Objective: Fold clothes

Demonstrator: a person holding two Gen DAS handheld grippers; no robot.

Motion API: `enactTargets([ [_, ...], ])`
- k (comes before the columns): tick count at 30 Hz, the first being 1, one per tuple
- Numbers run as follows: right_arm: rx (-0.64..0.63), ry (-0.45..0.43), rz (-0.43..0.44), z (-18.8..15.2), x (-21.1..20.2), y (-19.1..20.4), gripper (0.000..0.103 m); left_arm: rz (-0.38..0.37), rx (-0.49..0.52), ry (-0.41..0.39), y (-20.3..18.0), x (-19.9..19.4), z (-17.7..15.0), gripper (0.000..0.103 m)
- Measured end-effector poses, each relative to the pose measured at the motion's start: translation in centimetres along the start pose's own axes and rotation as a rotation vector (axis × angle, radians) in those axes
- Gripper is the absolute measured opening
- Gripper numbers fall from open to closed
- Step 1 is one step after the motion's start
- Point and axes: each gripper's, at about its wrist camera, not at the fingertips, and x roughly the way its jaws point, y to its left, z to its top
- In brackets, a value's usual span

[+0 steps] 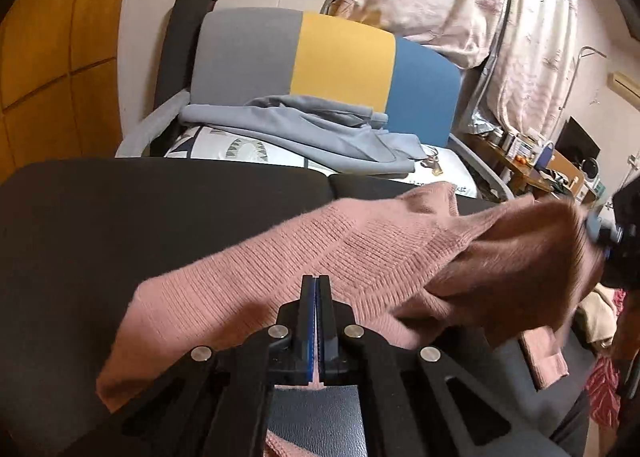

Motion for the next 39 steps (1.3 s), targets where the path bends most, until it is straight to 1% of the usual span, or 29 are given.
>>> enactTargets([
  [1,0.041,-0.014,0.055,0.5,-0.2,0.1,0.014,0.0,-0.005,0.011,0.1,0.1,-0.3,0.003],
  [2,0.092,-0.03,0.111,0.7,-0.4,-0.1,0.014,-0.012,-0.016,0.031,0.2,0.4,-0.9,0.004],
  [4,0.203,-0.061,0.214,0.6,-0.8,-0.9,0.014,-0.039,-0.039,0.08,0.3,1.1,-2.4,0.01],
  [6,0.308,-0.106,0.274,0.4,-1.4,-2.7,0.014,-0.05,-0.058,0.156,0.1,2.3,-4.2,0.013],
  [7,0.346,-0.13,0.27,0.5,-1.6,-3.9,0.014,-0.041,-0.059,0.2,0.0,3.0,-5.2,0.013],
  [8,0.372,-0.153,0.245,0.7,-1.8,-5.1,0.014,-0.028,-0.059,0.241,-0.1,3.6,-6.0,0.013],
  [10,0.432,-0.202,0.139,0.2,-2.7,-8.2,0.014,-0.004,-0.075,0.296,0.0,4.4,-7.0,0.013],
  [12,0.502,-0.226,0.003,-1.0,-3.4,-11.9,0.014,-0.022,-0.128,0.301,0.5,4.6,-7.3,0.014],
  [13,0.529,-0.222,-0.053,-1.8,-3.4,-13.4,0.014,-0.03,-0.162,0.304,0.9,4.7,-7.4,0.021],
  [14,0.544,-0.214,-0.096,-2.4,-3.4,-14.5,0.014,-0.037,-0.211,0.308,1.4,4.7,-7.2,0.023],
  [15,0.545,-0.21,-0.12,-2.9,-3.3,-15.0,0.014,-0.044,-0.253,0.31,1.8,4.8,-7.0,0.027],
  [17,0.526,-0.212,-0.141,-3.8,-3.0,-15.3,0.014,-0.058,-0.35,0.295,2.9,5.0,-6.6,0.034],
  [18,0.516,-0.213,-0.151,-4.2,-2.8,-15.5,0.01,-0.059,-0.374,0.285,3.2,5.1,-6.5,0.039],
  [19,0.507,-0.213,-0.162,-4.7,-2.7,-15.7,0.009,-0.054,-0.387,0.274,3.4,5.3,-6.3,0.043],
  [20,0.498,-0.214,-0.172,-5.1,-2.6,-15.8,0.009,-0.047,-0.394,0.263,3.4,5.5,-6.1,0.044],
  [22,0.479,-0.215,-0.193,-6.0,-2.3,-16.1,0.01,-0.022,-0.373,0.244,2.9,5.9,-5.6,0.05],
  [25,0.446,-0.223,-0.2,-6.5,-2.2,-15.7,0.01,0.012,-0.323,0.202,1.5,6.7,-5.1,0.052],
  [27,0.431,-0.229,-0.199,-6.8,-2.1,-15.3,0.01,0.036,-0.289,0.173,0.6,7.3,-4.8,0.052],
  [28,0.422,-0.23,-0.201,-6.9,-2.0,-15.0,0.01,0.039,-0.28,0.163,0.3,7.5,-4.6,0.048],
  [29,0.413,-0.231,-0.204,-7.0,-2.0,-14.8,0.01,0.026,-0.288,0.163,0.4,7.8,-4.5,0.042],
  [30,0.404,-0.232,-0.207,-7.2,-1.9,-14.5,0.01,0.012,-0.297,0.162,0.4,8.1,-4.3,0.02],
  [31,0.398,-0.233,-0.21,-7.3,-1.8,-14.3,0.01,-0.001,-0.305,0.162,0.5,8.4,-4.2,0.007],
  [33,0.391,-0.234,-0.214,-7.4,-1.9,-13.9,0.01,-0.027,-0.316,0.16,0.6,8.8,-3.8,0.006],
  [34,0.389,-0.235,-0.213,-7.5,-2.0,-13.8,0.01,-0.037,-0.303,0.157,0.5,8.5,-3.3,0.006],
  [39,0.383,-0.237,-0.213,-7.1,-2.1,-14.0,0.01,-0.116,-0.182,0.102,-0.4,4.9,0.7,0.005],
])
